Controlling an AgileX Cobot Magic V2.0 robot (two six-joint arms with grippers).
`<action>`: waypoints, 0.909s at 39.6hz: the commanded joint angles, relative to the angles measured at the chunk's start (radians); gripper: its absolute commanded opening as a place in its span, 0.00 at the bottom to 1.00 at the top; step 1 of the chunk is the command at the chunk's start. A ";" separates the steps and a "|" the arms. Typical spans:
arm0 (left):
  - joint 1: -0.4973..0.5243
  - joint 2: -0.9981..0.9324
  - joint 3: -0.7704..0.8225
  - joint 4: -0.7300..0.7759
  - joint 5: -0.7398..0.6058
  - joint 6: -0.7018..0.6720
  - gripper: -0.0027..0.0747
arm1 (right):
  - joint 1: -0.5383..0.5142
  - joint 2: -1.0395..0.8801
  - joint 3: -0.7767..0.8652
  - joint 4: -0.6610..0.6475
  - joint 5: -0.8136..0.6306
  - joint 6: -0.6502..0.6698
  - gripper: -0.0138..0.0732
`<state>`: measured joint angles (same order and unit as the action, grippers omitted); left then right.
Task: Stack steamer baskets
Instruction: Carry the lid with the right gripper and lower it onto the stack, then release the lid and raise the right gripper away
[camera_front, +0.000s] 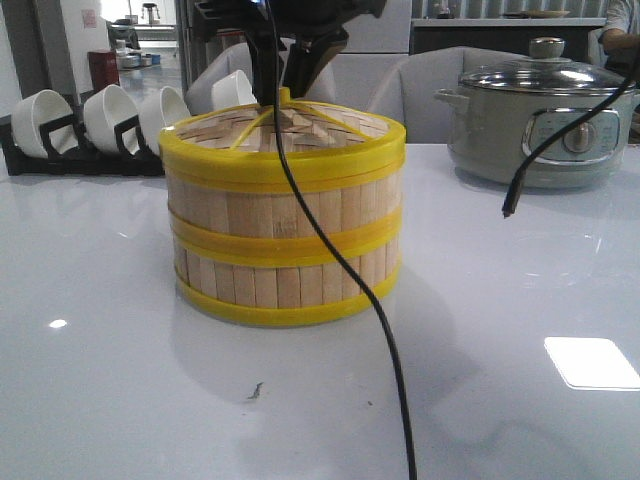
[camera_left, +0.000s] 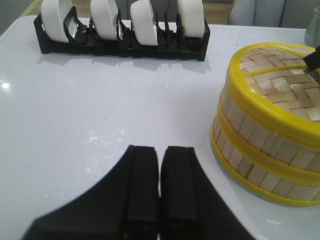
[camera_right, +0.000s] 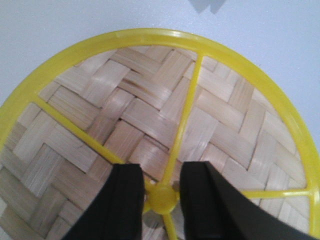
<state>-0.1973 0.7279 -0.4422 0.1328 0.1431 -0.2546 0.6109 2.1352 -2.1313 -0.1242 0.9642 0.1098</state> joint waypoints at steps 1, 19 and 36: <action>0.000 -0.003 -0.029 0.002 -0.084 -0.007 0.15 | -0.003 -0.076 -0.037 -0.012 -0.066 -0.006 0.62; 0.000 -0.003 -0.029 0.002 -0.084 -0.007 0.15 | -0.102 -0.290 -0.018 -0.018 -0.119 -0.006 0.61; 0.000 -0.003 -0.029 0.002 -0.084 -0.007 0.15 | -0.468 -0.810 0.621 -0.018 -0.416 -0.006 0.61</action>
<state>-0.1973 0.7279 -0.4422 0.1328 0.1431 -0.2546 0.1943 1.4607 -1.6183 -0.1298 0.7130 0.1098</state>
